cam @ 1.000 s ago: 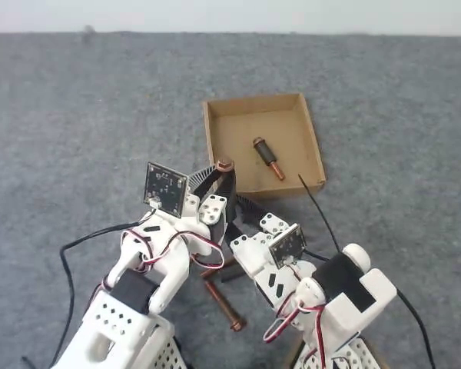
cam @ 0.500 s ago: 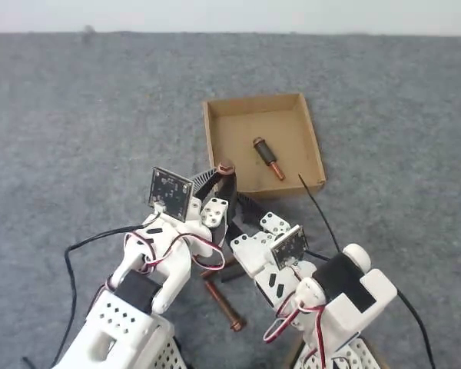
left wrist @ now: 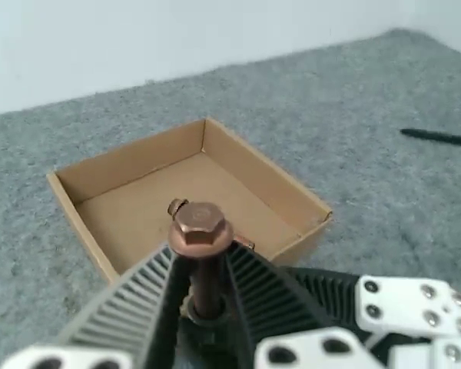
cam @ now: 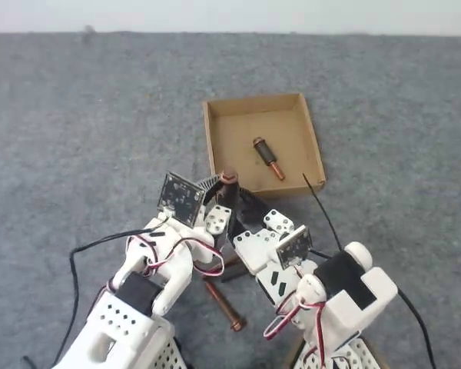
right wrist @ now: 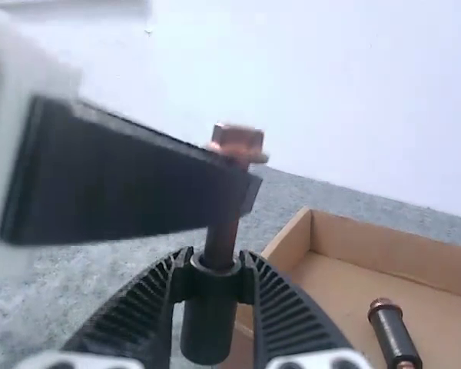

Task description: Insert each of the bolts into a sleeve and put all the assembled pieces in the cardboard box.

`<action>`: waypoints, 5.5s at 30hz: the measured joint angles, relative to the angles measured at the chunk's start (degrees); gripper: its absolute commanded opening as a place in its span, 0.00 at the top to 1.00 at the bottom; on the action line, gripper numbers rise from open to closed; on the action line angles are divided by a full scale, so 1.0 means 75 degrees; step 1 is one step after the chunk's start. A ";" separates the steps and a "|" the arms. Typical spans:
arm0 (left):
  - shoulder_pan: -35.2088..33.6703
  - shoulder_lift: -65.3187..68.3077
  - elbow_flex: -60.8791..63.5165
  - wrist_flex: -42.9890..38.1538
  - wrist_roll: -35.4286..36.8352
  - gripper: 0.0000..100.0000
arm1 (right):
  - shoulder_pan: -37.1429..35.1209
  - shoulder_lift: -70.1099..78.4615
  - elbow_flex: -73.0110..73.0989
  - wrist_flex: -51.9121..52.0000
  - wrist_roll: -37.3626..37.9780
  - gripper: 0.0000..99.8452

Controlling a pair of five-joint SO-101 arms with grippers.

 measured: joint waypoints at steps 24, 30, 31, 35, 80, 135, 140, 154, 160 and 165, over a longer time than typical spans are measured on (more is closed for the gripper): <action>-0.0188 -0.0023 0.0961 -0.0926 -0.0082 0.82 | 0.0199 0.0000 0.0000 -0.0035 0.0023 0.99; -0.0305 0.0012 0.0692 -0.0481 0.0316 0.75 | 0.0199 0.0000 0.0000 -0.0035 0.0023 0.99; -0.0328 0.0047 0.0539 -0.0234 0.0410 0.72 | 0.0188 0.0000 0.0000 -0.0035 0.0023 0.99; -0.0469 0.0070 0.0023 0.0844 0.1043 0.65 | 0.0211 0.0000 0.0000 -0.0047 0.0023 0.99; -0.3868 -0.2555 0.0973 0.1829 0.1453 0.97 | 0.0914 -0.0668 0.0141 0.0246 0.0012 0.99; -0.3927 -0.3704 0.1582 0.4618 -0.2708 0.98 | 0.3141 0.1184 -1.1815 1.8075 0.2239 0.99; -0.3927 -0.3704 0.1582 0.4618 -0.2708 0.98 | 0.3141 0.2145 -1.2601 1.8075 0.2450 0.99; -0.3927 -0.3704 0.1582 0.4618 -0.2719 0.98 | 0.3130 0.2333 -1.5930 2.1368 0.3540 0.99; -0.3927 -0.3704 0.1582 0.4618 -0.2719 0.98 | 0.3106 0.3235 -1.6551 2.1216 0.3997 0.98; -0.3927 -0.3704 0.1582 0.4618 -0.2719 0.98 | 0.3083 0.4044 -1.6727 2.0700 0.4032 0.90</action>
